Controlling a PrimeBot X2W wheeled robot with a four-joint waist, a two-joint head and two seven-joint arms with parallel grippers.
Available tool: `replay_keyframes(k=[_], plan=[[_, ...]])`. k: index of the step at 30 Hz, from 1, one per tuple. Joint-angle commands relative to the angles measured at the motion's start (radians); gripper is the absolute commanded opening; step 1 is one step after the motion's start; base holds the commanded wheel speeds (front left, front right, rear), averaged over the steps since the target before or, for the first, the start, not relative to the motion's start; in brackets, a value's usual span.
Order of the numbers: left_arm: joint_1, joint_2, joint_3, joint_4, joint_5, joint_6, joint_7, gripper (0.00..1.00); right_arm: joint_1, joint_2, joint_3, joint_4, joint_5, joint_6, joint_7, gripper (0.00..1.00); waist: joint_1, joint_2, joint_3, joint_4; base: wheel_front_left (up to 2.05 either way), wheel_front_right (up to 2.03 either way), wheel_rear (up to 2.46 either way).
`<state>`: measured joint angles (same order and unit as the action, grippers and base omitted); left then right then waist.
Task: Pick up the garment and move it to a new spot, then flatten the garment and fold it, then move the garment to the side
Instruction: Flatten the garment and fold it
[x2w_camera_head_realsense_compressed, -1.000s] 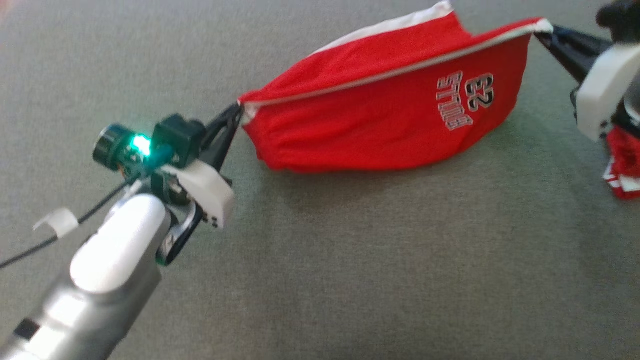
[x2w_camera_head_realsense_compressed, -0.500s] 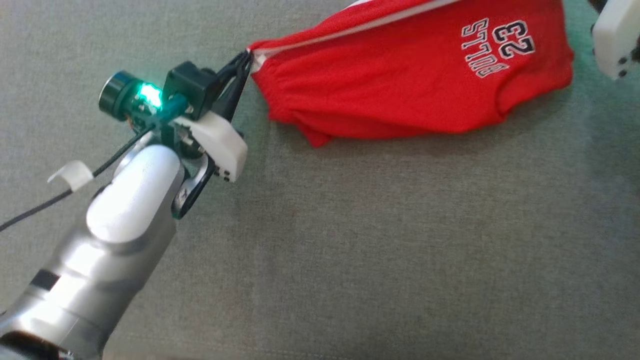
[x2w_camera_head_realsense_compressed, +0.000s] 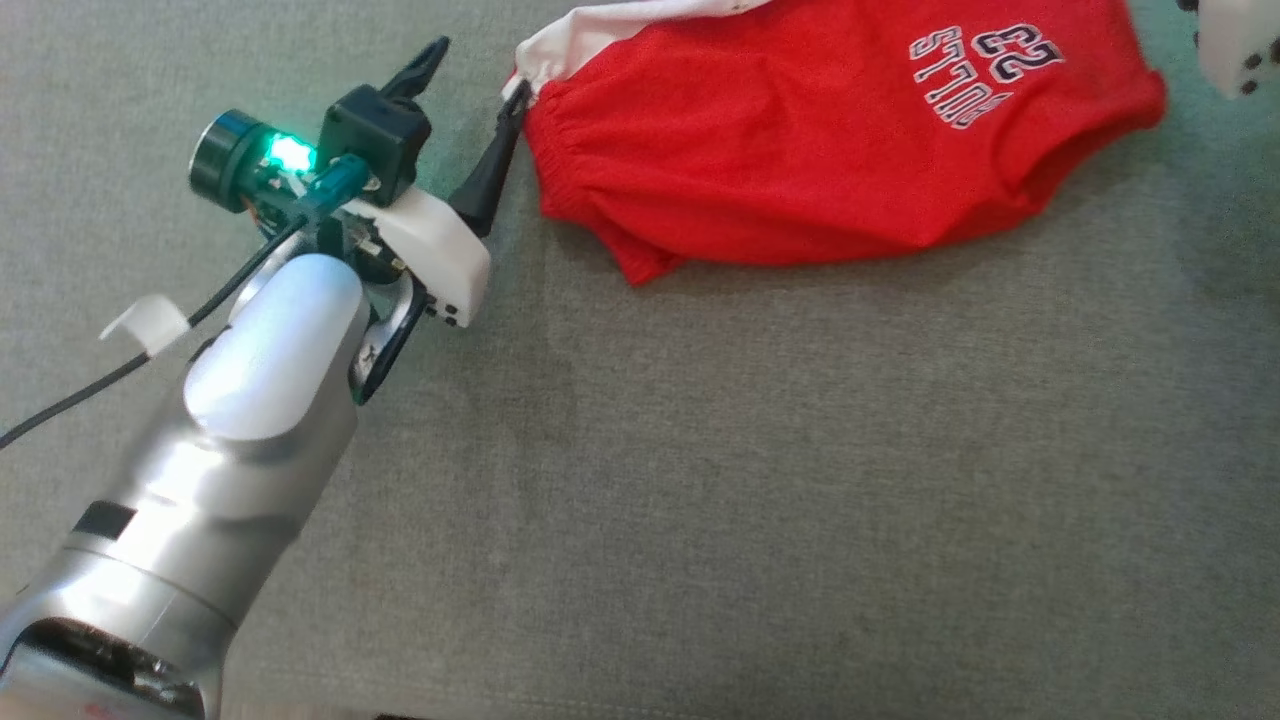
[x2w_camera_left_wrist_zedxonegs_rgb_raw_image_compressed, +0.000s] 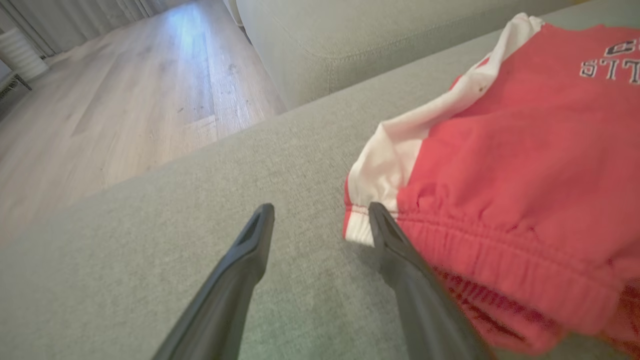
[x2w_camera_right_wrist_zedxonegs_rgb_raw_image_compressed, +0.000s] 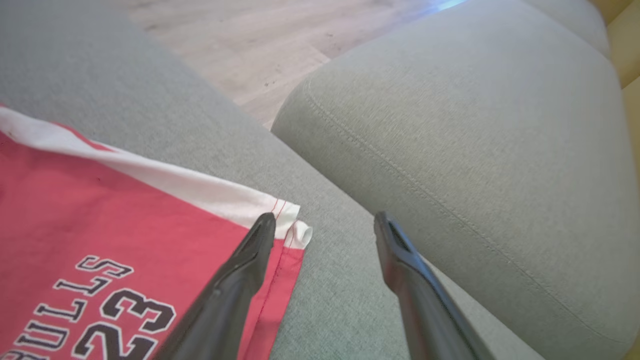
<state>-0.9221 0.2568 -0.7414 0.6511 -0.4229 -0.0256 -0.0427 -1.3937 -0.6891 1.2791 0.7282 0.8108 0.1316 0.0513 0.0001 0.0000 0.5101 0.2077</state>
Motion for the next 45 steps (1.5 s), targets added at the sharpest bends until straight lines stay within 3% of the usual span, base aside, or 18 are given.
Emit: replay_keyframes(k=[1,8,13,22,25,34,45], plan=[[-0.035,0.033,0.041,-0.016,-0.005,0.009,-0.016,1.00,-0.003,-0.004,-0.012,0.001,0.012,-0.001,-0.024,1.00,-0.0001,0.0000,-0.018,-0.012,0.00,0.00,0.00],[0.019,0.038,0.117,-0.032,-0.066,0.058,-0.124,1.00,0.075,0.036,-0.068,0.069,0.061,-0.001,-0.242,1.00,-0.0001,0.0000,-0.120,-0.058,0.00,0.00,0.00],[0.085,0.047,0.178,-0.124,-0.088,0.106,-0.200,1.00,0.170,0.054,-0.143,0.070,0.075,-0.001,-0.307,1.00,-0.0001,0.0000,-0.202,-0.092,0.00,0.00,0.00],[0.301,0.048,0.280,-0.313,-0.092,0.169,-0.219,1.00,0.443,0.160,-0.559,-0.033,-0.078,-0.001,-0.313,1.00,-0.0001,0.0000,-0.325,-0.154,0.00,0.00,0.00],[0.379,0.053,0.288,-0.369,-0.030,0.184,-0.219,1.00,0.573,0.215,-0.688,-0.070,-0.157,-0.001,-0.313,1.00,-0.0001,0.0000,-0.352,-0.172,0.00,0.00,0.00],[0.590,-0.024,0.367,-0.435,0.028,0.173,-0.219,1.00,0.912,0.409,-0.988,-0.190,-0.373,-0.001,-0.313,1.00,-0.0001,0.0000,-0.408,-0.209,0.00,0.00,0.00],[0.743,-0.103,0.477,-0.471,0.106,0.112,-0.219,1.00,1.148,0.584,-1.149,-0.330,-0.499,-0.001,-0.306,1.00,-0.0001,0.0000,-0.433,-0.234,0.00,0.00,0.00]])
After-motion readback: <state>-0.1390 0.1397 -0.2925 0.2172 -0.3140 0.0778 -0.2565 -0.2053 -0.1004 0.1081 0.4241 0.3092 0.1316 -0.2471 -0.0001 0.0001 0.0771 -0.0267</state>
